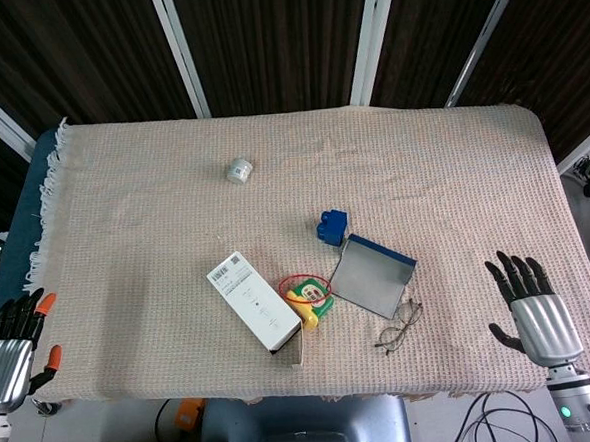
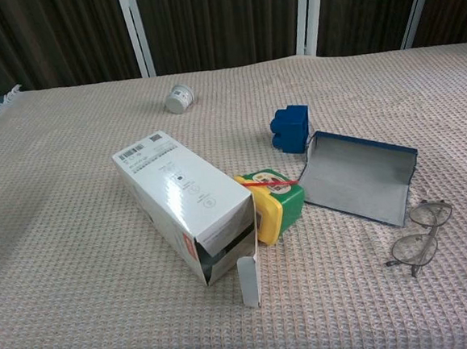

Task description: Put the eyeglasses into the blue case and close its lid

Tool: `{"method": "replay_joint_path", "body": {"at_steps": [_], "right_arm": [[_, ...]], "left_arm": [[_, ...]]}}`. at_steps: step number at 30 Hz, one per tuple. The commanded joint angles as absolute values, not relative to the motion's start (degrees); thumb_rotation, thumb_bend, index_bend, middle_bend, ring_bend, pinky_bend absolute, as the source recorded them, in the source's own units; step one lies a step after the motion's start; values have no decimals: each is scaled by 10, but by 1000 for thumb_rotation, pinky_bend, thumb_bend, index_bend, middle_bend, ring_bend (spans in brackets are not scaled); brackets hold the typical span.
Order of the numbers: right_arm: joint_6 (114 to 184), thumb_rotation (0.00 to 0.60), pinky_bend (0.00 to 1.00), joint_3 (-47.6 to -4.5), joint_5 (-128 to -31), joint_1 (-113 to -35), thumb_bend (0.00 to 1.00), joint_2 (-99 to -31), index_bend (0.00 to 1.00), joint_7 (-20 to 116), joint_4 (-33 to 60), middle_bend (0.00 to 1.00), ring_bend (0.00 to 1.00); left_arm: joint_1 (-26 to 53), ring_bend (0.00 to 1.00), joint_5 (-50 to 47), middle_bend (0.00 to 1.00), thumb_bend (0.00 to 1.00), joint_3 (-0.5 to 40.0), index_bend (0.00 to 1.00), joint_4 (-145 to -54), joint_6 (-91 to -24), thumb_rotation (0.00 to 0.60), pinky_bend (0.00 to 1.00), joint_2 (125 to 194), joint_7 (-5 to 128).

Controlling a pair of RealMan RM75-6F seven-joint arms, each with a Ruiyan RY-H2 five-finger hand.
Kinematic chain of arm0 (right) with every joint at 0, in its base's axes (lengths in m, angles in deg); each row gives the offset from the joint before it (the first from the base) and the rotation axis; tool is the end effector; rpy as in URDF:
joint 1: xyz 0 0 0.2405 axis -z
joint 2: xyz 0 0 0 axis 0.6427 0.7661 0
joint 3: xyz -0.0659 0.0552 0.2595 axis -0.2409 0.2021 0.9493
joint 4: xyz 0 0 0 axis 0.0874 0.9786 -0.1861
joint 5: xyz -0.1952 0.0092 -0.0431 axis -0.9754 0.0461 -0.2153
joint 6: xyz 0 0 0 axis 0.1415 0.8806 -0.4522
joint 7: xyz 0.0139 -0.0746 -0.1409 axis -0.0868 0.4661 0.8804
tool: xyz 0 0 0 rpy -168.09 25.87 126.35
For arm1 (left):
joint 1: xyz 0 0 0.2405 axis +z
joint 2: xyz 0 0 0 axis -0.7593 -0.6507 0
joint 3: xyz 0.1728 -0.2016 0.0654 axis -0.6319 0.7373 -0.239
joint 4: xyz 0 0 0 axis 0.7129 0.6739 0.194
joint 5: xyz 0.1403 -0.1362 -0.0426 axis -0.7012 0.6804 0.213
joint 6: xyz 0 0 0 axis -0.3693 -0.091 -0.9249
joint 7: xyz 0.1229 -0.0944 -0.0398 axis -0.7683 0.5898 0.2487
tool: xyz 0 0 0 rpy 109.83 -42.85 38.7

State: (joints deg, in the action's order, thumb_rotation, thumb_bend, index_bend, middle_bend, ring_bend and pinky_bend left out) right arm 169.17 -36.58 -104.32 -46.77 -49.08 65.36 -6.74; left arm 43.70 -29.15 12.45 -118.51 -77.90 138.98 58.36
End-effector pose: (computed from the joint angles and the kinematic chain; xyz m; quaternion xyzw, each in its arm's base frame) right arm -0.3053 -0.1954 0.1406 0.6606 -0.3313 0.3292 0.5878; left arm -0.3190 0.1954 0.1747 -0.6363 -0.3547 -0.3629 0.5811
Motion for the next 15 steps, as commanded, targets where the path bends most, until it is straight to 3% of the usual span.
{"method": "replay_joint_path", "body": {"at_steps": [1, 11, 15], "right_arm": [[1684, 600, 0, -365, -1041, -470, 327, -492, 98, 656, -66, 0, 0], [1621, 600, 0, -368, -1067, -509, 331, -515, 198, 641, -33, 0, 0], [1556, 600, 0, -356, -1058, -552, 451, -532, 282, 643, -9, 0, 0]], "left_arm": [[438, 0, -290, 0, 447, 124, 0, -1185, -779, 600, 37, 1389, 585], [439, 0, -292, 0, 448, 121, 0, -1182, -781, 600, 37, 1384, 601], [440, 0, -288, 0, 448, 122, 0, -1182, -780, 600, 37, 1381, 606]]}}
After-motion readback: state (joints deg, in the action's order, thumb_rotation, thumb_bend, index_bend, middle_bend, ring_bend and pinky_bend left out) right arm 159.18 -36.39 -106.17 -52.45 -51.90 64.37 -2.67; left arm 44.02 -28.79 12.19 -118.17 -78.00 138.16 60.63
